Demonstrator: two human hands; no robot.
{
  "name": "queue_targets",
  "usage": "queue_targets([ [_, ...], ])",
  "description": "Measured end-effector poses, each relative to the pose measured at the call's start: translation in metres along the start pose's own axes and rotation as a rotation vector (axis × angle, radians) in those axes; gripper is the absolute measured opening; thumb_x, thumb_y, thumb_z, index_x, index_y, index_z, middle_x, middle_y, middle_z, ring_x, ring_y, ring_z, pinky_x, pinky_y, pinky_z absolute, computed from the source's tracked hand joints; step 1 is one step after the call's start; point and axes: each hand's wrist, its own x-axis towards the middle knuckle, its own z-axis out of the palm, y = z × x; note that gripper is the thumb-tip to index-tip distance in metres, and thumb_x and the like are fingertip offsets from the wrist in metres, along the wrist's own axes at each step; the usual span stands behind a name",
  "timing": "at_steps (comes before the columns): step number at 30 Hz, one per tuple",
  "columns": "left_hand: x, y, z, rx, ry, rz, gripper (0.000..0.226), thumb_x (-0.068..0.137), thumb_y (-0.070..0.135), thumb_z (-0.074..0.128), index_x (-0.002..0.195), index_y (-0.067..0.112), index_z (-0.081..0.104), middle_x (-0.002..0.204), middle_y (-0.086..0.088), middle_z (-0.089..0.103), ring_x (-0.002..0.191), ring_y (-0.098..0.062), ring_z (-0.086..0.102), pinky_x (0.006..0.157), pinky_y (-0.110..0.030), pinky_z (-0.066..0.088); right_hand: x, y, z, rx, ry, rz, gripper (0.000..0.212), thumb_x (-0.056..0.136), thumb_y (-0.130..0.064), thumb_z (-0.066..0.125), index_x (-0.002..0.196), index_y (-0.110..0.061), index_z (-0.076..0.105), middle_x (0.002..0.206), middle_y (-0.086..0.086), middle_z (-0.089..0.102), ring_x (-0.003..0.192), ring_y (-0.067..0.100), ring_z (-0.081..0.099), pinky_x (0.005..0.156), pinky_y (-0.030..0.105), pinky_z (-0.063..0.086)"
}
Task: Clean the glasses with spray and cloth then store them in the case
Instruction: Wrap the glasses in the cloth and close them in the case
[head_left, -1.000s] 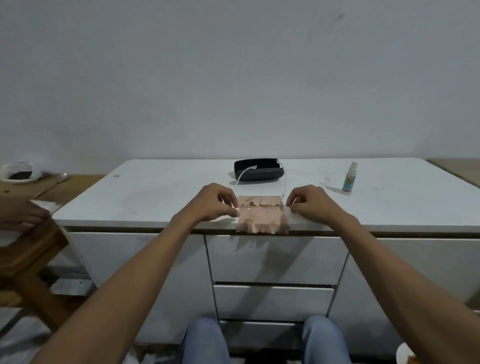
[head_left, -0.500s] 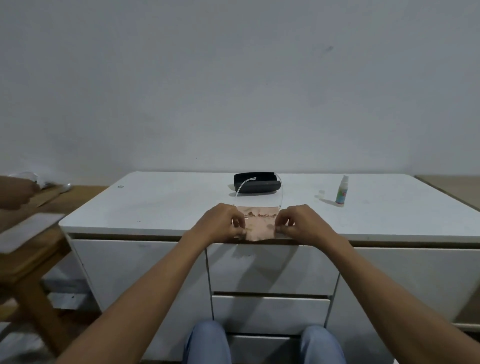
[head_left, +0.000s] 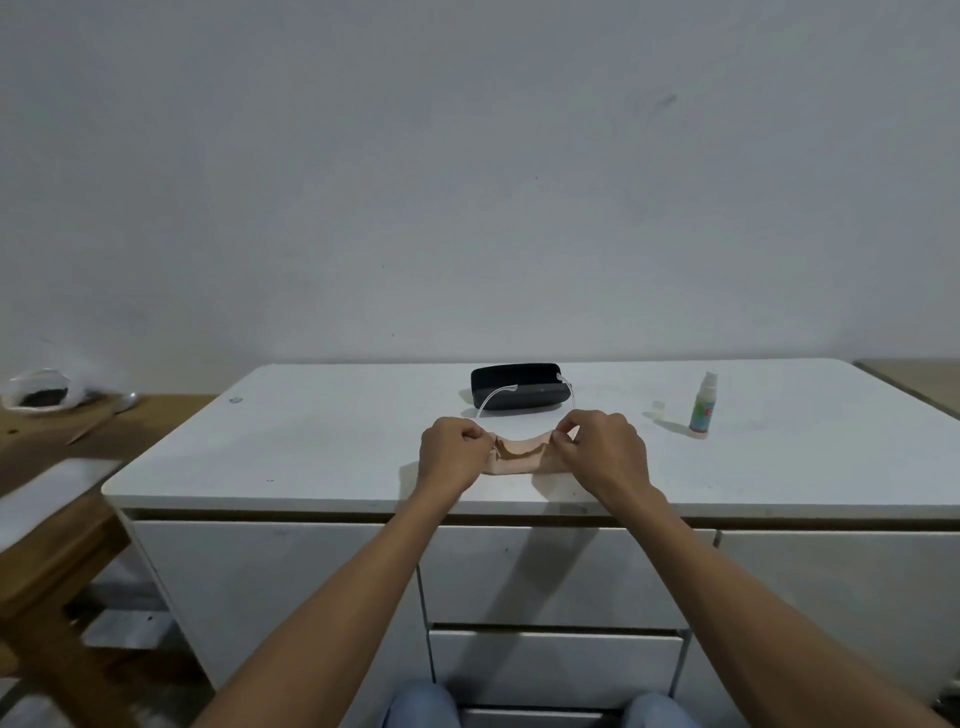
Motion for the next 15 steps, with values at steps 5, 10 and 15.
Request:
queue_targets([
  [5, 0.004, 0.004, 0.012, -0.056, 0.083, -0.209, 0.016, 0.085, 0.02, 0.067, 0.074, 0.014, 0.078, 0.078, -0.002, 0.075, 0.078, -0.024, 0.07, 0.06, -0.027, 0.048, 0.004, -0.003, 0.011, -0.112, 0.014, 0.017, 0.027, 0.098, -0.032, 0.056, 0.105, -0.019, 0.078, 0.096, 0.01, 0.075, 0.089, 0.032, 0.067, 0.066, 0.031, 0.042],
  [10, 0.008, 0.005, 0.015, -0.033, 0.108, -0.271, 0.017, 0.087, 0.023, 0.07, 0.075, 0.015, 0.078, 0.081, -0.002, 0.077, 0.078, -0.024, 0.071, 0.057, -0.024, 0.041, 0.006, 0.001, 0.019, -0.181, -0.022, 0.045, 0.03, 0.098, -0.029, 0.052, 0.1, -0.014, 0.079, 0.091, 0.01, 0.073, 0.081, 0.031, 0.067, 0.068, 0.034, 0.052],
  [15, 0.006, 0.004, 0.016, 0.0, 0.101, -0.241, 0.02, 0.085, 0.023, 0.066, 0.071, 0.016, 0.079, 0.075, 0.0, 0.077, 0.079, -0.022, 0.071, 0.068, -0.03, 0.055, 0.003, 0.004, 0.02, -0.093, -0.009, 0.003, 0.031, 0.099, -0.03, 0.055, 0.121, -0.026, 0.075, 0.11, 0.012, 0.076, 0.104, 0.035, 0.067, 0.082, 0.036, 0.05],
])
